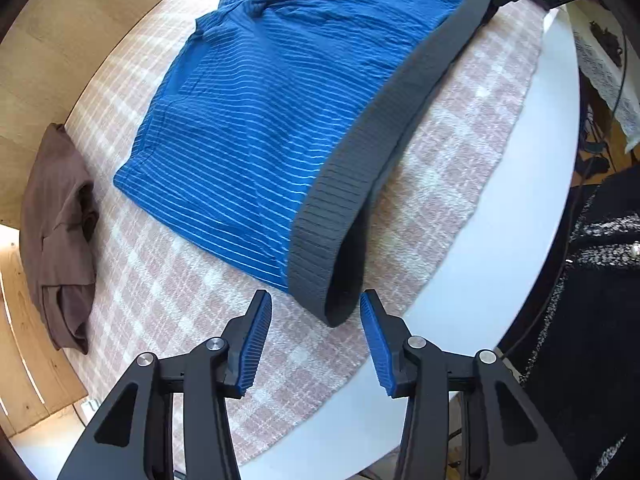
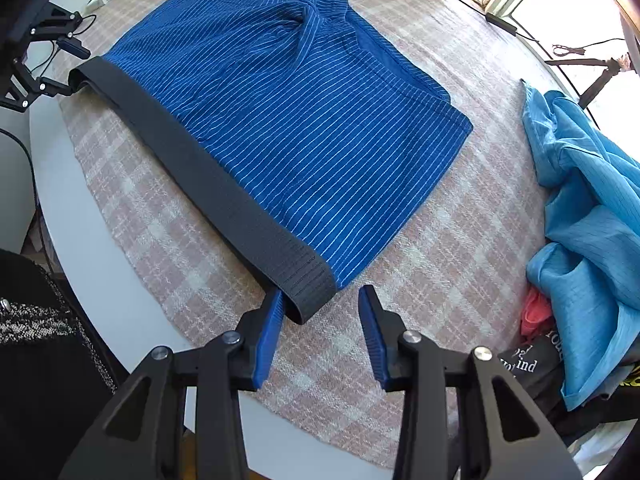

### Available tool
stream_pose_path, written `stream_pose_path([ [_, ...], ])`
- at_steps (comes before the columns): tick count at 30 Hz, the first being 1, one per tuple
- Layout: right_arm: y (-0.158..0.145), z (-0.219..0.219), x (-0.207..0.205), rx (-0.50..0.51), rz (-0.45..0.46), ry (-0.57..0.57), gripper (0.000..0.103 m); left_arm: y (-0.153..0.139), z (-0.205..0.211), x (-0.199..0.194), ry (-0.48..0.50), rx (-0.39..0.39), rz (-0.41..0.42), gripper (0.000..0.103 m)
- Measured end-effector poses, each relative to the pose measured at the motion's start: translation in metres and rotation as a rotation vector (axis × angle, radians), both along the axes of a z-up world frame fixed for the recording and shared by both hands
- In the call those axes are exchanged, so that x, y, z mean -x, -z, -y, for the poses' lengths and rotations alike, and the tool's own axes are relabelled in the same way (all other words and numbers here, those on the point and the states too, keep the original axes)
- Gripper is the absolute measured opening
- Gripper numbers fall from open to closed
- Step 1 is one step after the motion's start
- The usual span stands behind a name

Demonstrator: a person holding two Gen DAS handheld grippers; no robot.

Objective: Fold clothes

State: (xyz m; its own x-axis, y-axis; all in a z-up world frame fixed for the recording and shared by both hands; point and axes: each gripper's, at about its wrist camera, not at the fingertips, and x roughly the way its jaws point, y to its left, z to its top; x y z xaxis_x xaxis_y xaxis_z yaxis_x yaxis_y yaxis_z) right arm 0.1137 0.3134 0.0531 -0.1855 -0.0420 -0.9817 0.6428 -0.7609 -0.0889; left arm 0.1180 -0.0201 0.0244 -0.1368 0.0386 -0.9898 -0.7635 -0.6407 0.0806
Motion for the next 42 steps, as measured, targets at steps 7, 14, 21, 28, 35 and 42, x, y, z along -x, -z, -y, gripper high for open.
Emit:
stream_pose_path([
  [7,-0.044,-0.059,0.045,0.399,-0.038,0.324,0.038,-0.043,0.059,0.053,-0.349,-0.288,-0.040,0.052],
  [14,-0.006,-0.072,0.128,0.451,-0.103,0.590,0.038,0.003,0.043,0.118,-0.582,-0.240,-0.070,0.048],
  [21,0.027,-0.069,0.147,0.502,-0.066,0.588,0.030,0.018,0.044,0.127,-0.667,-0.290,-0.065,0.006],
  [28,0.001,-0.076,0.145,0.574,-0.187,0.635,0.001,-0.019,0.042,0.122,-0.644,-0.241,-0.301,0.002],
  [35,0.009,-0.077,0.157,0.480,-0.065,0.628,0.008,-0.007,0.051,0.120,-0.685,-0.112,-0.287,0.007],
  [42,-0.006,-0.098,0.175,0.539,-0.019,0.552,0.021,-0.073,-0.024,0.026,-0.612,-0.362,-0.264,0.019],
])
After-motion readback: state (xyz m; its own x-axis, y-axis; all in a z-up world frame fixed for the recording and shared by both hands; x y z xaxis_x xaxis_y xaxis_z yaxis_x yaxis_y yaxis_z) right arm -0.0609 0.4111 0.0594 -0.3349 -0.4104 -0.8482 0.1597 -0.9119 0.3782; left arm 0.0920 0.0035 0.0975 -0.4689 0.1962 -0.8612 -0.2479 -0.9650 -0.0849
